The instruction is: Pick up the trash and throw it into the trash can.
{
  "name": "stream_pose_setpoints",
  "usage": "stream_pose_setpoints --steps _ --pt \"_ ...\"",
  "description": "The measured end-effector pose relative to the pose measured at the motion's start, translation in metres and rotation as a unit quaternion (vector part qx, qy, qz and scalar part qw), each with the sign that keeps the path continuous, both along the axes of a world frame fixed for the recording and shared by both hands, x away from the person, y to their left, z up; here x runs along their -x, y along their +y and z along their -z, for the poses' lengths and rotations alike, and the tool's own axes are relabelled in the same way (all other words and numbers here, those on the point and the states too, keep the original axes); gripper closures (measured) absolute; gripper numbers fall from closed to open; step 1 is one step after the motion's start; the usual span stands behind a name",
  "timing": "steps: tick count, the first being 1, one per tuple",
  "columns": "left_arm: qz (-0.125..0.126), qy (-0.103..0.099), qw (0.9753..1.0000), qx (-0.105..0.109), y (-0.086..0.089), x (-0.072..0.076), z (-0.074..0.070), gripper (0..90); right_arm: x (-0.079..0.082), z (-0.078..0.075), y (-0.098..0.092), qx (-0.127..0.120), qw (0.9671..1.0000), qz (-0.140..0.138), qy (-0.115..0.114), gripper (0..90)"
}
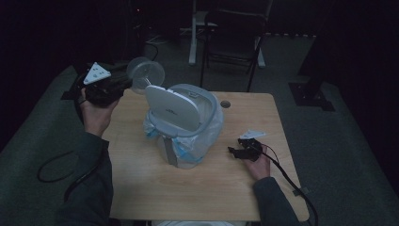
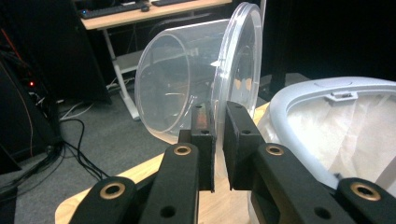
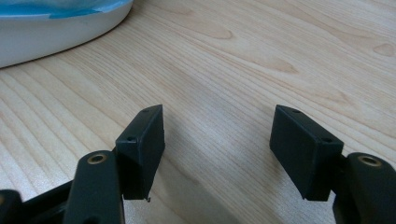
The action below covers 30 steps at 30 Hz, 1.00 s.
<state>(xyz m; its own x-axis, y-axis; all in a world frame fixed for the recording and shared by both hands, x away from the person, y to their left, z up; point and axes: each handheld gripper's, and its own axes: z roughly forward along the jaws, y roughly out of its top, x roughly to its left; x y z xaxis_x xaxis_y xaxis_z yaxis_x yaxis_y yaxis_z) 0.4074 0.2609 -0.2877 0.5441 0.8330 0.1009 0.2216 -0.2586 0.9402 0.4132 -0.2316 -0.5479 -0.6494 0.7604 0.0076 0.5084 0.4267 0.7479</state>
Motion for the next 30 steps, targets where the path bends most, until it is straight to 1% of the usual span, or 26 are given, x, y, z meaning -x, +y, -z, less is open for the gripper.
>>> stream_pose_setpoints --steps 15,18,20,30 --pt "0.027 -0.016 0.9995 -0.004 -0.014 0.005 -0.022 84.2 0.0 0.0 0.0 0.0 1.0 0.0 0.0 34.5" --pt "0.034 -0.016 0.9993 -0.007 -0.018 0.007 -0.026 84.2 0.0 0.0 0.0 0.0 1.0 0.0 0.0 34.5" --pt "0.039 -0.018 0.999 -0.014 -0.021 0.008 -0.029 84.2 0.0 0.0 0.0 0.0 1.0 0.0 0.0 34.5" --pt "0.057 -0.022 0.9979 -0.022 -0.031 0.011 -0.041 84.2 0.0 0.0 0.0 0.0 1.0 0.0 0.0 34.5"
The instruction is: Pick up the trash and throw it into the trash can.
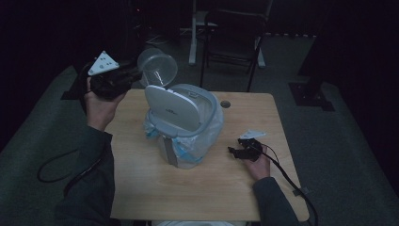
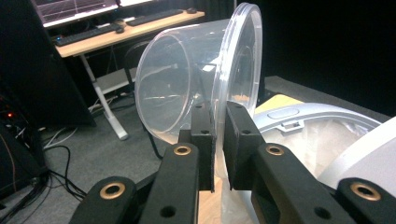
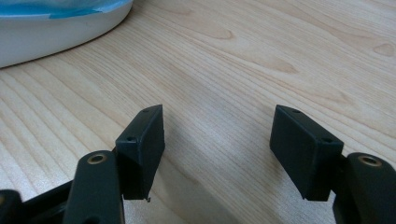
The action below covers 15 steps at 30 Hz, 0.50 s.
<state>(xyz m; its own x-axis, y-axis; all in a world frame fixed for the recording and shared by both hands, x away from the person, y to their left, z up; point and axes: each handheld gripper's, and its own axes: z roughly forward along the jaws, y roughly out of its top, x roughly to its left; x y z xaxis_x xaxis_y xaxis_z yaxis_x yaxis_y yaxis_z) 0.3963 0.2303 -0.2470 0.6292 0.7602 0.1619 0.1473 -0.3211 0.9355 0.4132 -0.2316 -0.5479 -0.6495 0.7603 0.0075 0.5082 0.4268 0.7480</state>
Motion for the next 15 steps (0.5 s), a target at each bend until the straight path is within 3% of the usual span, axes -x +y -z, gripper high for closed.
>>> stream_pose_setpoints --steps 15 --pt "0.027 -0.014 0.9995 -0.006 -0.015 0.008 -0.017 84.2 0.0 0.0 0.0 0.0 1.0 0.0 0.0 34.5"
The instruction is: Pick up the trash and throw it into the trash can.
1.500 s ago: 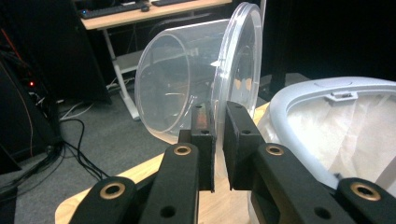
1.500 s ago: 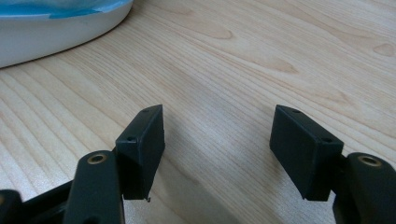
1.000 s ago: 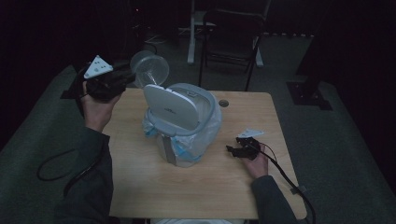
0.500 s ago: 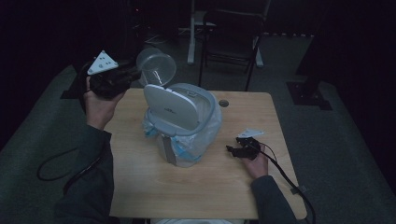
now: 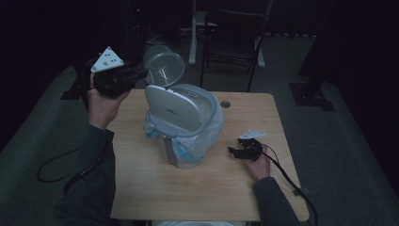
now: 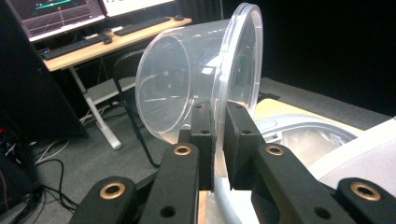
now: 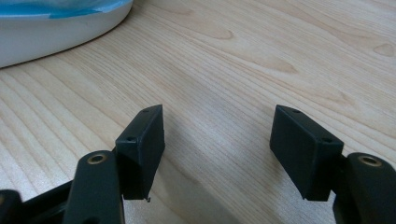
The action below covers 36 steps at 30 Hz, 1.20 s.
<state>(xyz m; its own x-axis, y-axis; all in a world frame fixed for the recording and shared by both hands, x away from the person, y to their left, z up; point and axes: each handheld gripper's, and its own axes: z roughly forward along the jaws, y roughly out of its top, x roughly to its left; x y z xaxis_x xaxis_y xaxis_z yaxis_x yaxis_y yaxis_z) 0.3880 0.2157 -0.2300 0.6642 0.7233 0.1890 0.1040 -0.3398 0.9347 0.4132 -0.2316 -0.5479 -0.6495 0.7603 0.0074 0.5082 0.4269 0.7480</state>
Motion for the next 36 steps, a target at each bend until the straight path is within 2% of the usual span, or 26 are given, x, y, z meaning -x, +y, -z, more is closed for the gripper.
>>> stream_pose_setpoints --steps 10,23,36 --pt "0.018 -0.003 0.9998 0.007 -0.007 0.006 -0.007 84.1 0.0 0.0 0.0 0.0 1.0 0.0 0.0 34.5" --pt "0.04 -0.011 0.9992 0.0 -0.017 0.016 -0.013 84.0 0.0 0.0 0.0 0.0 1.0 0.0 0.0 34.4" --pt "0.06 -0.007 0.9982 -0.004 -0.025 0.019 -0.013 84.0 0.0 0.0 0.0 0.0 1.0 0.0 0.0 34.4"
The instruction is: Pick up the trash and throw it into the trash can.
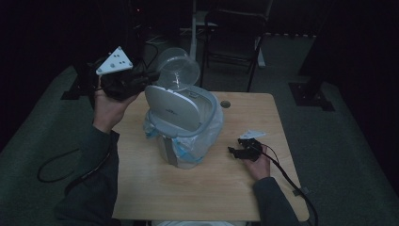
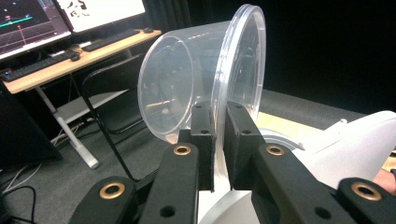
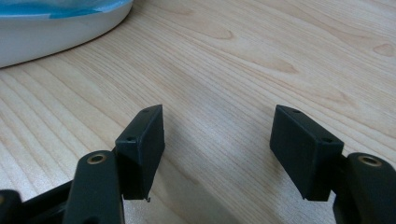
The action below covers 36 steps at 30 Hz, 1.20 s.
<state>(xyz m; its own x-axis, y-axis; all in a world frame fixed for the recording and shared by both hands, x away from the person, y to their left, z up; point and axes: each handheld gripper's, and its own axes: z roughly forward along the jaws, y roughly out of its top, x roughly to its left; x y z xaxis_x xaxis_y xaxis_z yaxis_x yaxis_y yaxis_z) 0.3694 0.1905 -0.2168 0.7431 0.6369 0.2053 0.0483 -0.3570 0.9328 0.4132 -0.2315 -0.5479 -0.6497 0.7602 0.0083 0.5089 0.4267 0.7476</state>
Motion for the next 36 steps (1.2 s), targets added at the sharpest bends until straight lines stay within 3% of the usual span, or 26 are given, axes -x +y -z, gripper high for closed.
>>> stream_pose_setpoints --steps 36 --pt "0.029 0.005 0.9995 -0.011 -0.016 0.004 -0.002 84.0 0.0 0.0 0.0 0.0 1.0 0.0 0.0 34.4"
